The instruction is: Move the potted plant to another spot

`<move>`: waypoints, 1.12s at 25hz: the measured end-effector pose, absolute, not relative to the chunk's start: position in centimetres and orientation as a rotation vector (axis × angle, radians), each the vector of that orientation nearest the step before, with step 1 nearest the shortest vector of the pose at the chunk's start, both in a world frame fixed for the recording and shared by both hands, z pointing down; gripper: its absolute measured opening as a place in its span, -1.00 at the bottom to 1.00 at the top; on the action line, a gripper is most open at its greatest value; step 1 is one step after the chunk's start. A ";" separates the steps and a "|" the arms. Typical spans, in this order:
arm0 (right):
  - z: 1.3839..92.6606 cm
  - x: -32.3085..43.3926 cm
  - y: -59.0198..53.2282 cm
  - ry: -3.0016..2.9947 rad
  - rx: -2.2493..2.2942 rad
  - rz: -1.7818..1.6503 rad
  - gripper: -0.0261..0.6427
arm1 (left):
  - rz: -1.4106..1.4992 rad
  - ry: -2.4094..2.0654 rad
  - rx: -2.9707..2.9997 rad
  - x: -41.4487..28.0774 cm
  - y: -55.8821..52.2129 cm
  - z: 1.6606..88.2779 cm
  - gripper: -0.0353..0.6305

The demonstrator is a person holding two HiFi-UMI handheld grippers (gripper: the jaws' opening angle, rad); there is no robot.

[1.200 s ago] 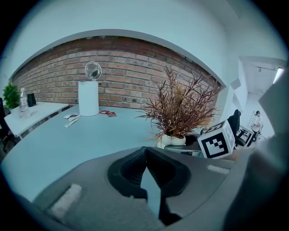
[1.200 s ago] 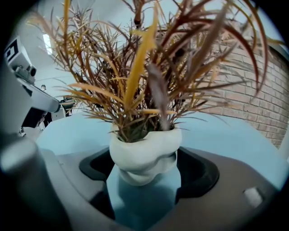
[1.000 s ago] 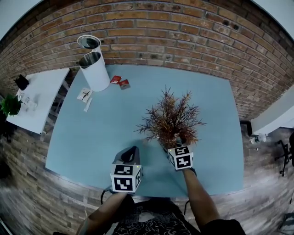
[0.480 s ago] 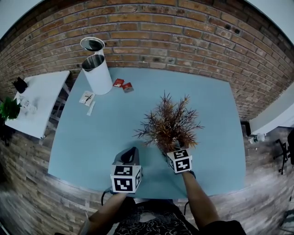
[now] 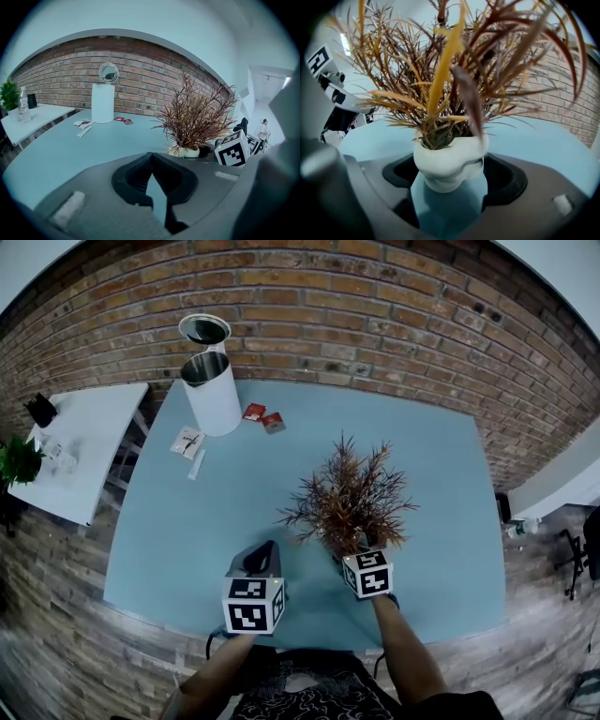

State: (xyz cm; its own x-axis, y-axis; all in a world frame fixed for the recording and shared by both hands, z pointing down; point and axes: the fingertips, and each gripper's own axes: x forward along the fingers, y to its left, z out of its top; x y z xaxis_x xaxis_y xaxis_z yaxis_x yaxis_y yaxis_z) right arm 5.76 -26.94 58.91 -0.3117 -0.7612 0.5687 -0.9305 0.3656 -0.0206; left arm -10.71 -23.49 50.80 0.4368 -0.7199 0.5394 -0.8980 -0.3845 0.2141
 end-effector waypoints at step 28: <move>59.1 -4.3 -27.2 -2.116 1.540 0.481 0.35 | 0.546 -1.298 2.271 -21.1 -24.2 51.4 -0.91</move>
State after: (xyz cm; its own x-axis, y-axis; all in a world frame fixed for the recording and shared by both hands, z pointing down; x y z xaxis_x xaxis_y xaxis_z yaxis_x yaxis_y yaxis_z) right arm -4.30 -27.18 59.07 -0.2550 -0.7847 0.5650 -0.9518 0.3066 -0.0038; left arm -21.06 -24.21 51.41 0.4747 -0.6883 0.5486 -0.8734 -0.4453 0.1970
